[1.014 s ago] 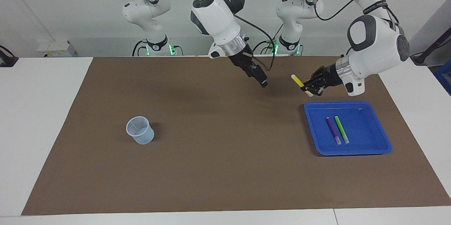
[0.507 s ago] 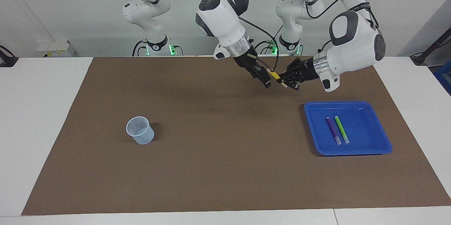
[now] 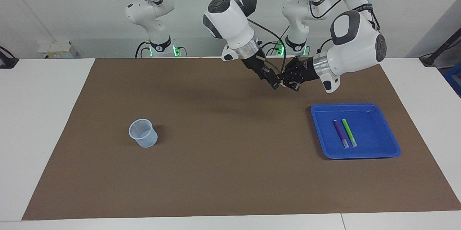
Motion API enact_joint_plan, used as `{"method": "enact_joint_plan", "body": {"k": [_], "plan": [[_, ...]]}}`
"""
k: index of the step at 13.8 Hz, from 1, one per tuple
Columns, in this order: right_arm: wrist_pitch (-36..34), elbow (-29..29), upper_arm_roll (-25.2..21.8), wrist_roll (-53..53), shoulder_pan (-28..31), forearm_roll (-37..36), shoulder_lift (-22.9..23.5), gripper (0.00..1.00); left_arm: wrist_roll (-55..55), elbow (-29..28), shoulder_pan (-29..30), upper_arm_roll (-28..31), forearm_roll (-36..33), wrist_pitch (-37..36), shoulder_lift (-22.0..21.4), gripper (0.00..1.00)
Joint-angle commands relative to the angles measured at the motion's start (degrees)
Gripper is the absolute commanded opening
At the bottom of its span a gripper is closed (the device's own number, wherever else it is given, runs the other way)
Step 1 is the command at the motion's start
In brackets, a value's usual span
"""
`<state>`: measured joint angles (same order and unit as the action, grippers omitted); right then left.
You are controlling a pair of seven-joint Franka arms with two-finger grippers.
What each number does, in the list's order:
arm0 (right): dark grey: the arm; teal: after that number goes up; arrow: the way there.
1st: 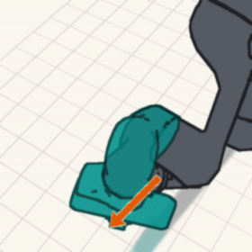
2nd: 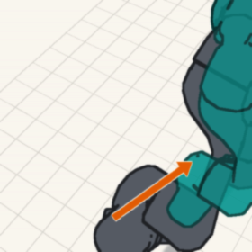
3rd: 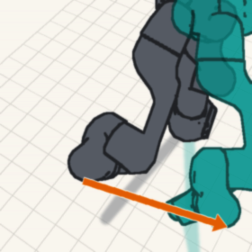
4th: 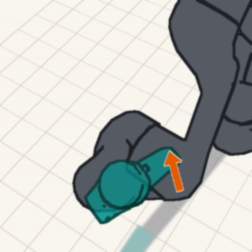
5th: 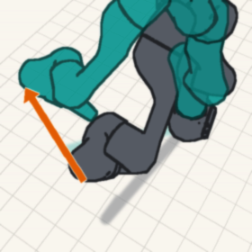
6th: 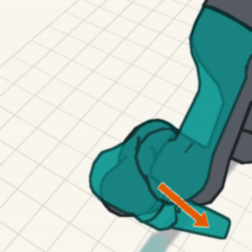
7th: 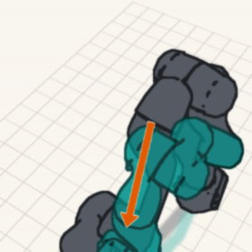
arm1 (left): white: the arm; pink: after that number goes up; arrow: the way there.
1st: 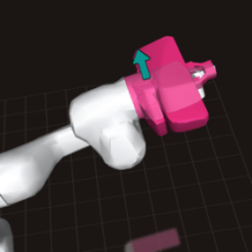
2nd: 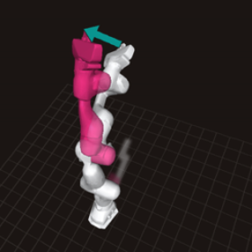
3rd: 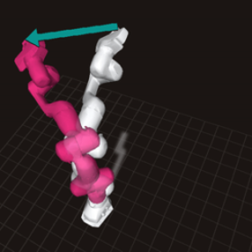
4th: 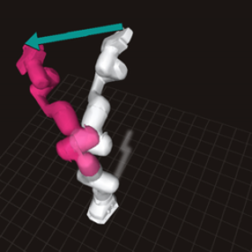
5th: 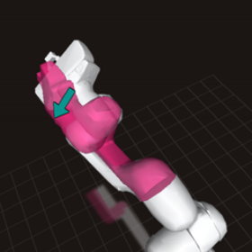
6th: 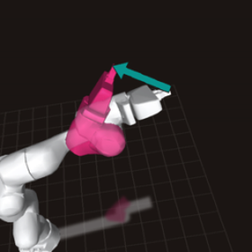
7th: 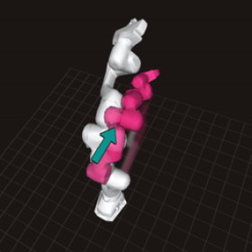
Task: Transfer and insert pens with both arms
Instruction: 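Close the right gripper on the yellow pen held by the left gripper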
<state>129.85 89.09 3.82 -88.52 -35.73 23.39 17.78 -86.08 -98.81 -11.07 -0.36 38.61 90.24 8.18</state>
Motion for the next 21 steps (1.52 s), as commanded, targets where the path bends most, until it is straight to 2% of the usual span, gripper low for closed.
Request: {"method": "enact_joint_plan", "body": {"k": [1, 4, 6, 13, 14, 18, 19, 20, 21], "plan": [[-1.1, -0.4, 0.0, -0.5, -0.1, -1.0, 0.1, 0.90, -4.1, -1.5, -1.7, 0.8, 1.1, 2.9, -1.1, 0.00], [-1.1, -0.8, 0.0, 0.0, -0.1, -0.6, 0.0, 0.86, -8.1, -1.5, -3.4, 0.8, 1.1, 4.6, -1.1, 0.00], [-1.2, -0.8, 0.0, 0.1, -0.1, -0.6, 0.0, 0.77, -11.6, -0.9, -3.4, 0.3, 1.5, 5.3, -1.0, 0.00], [-5.6, -0.8, -0.1, 3.2, 0.7, -0.5, -0.7, 0.13, -11.5, -1.3, -3.4, 0.0, 1.4, 5.7, -1.2, 0.00], [-5.8, -0.9, -0.2, 3.3, 0.8, -0.5, -0.8, 0.02, -11.3, -1.3, -3.4, 0.0, 1.4, 5.7, -1.2, 0.00], [-5.9, -1.1, -0.7, 3.3, 1.4, -0.5, -1.4, 0.00, -11.1, -1.4, -3.4, 0.1, 1.3, 5.6, -1.2, 0.00], [-5.9, -1.1, -0.7, 3.4, 1.5, -0.5, -1.5, 0.00, -11.0, -1.4, -3.3, 0.1, 1.2, 5.0, -1.3, 0.45], [-5.9, -1.1, -0.7, 3.8, 1.5, -0.5, -1.6, 0.00, -11.1, -1.2, -3.3, 0.1, 1.2, 4.8, -1.3, 0.78], [-5.9, -1.0, -0.7, 4.8, 1.5, -0.5, -1.6, 0.00, -11.2, -0.9, -3.3, 0.2, 0.7, 4.6, -1.4, 1.00]]}}
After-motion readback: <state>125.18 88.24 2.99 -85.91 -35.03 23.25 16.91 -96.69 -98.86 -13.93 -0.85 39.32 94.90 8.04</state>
